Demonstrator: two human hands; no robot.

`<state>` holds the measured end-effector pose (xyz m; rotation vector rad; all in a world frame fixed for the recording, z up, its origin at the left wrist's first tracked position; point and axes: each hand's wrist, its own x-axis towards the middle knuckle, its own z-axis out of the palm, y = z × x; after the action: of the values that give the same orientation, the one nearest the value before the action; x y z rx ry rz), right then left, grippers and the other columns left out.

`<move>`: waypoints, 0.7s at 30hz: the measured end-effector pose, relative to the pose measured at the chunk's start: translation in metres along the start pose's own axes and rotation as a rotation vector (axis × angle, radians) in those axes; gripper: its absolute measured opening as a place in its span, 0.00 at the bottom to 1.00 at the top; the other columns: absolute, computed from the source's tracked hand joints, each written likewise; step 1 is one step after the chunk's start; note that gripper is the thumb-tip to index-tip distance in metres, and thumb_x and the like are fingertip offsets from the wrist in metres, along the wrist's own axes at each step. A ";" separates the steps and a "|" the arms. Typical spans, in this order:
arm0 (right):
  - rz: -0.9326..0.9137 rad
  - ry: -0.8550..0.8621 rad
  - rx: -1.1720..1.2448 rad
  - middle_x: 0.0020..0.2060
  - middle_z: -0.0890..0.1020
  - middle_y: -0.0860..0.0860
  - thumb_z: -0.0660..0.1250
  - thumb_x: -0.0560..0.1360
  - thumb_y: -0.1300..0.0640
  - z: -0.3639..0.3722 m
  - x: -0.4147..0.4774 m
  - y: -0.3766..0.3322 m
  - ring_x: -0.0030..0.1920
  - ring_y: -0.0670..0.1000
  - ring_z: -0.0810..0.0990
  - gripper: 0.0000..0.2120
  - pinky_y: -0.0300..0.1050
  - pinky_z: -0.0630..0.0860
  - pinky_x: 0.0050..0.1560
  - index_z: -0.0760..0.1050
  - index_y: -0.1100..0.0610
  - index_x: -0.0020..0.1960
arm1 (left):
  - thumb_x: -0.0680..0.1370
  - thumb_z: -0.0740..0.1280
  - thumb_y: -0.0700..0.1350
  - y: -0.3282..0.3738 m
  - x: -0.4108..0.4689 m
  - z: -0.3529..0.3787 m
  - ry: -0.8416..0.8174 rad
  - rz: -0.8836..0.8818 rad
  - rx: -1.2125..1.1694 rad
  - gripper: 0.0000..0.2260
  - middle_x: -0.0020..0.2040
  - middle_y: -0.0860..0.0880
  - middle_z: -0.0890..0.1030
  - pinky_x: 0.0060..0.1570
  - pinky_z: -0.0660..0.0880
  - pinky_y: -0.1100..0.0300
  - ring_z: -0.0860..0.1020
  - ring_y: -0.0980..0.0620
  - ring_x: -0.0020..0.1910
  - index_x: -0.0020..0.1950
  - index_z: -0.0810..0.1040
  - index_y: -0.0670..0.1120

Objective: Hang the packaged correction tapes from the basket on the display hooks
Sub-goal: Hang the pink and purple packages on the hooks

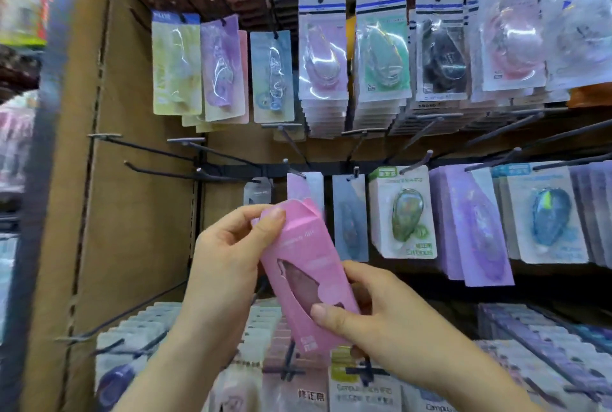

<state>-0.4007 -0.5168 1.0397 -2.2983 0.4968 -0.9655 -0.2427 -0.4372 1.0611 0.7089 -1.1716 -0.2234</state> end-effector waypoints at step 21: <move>-0.011 -0.058 0.289 0.50 0.85 0.54 0.68 0.79 0.52 0.141 0.145 -0.069 0.43 0.51 0.85 0.11 0.43 0.81 0.38 0.77 0.53 0.59 | 0.80 0.64 0.36 -0.006 0.053 -0.163 0.203 0.032 0.219 0.27 0.62 0.54 0.80 0.52 0.81 0.56 0.81 0.59 0.55 0.74 0.66 0.59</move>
<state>-0.1930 -0.4895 1.0796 -2.0635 0.2987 -0.9087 -0.0747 -0.4053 1.0642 0.8829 -1.0209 0.0047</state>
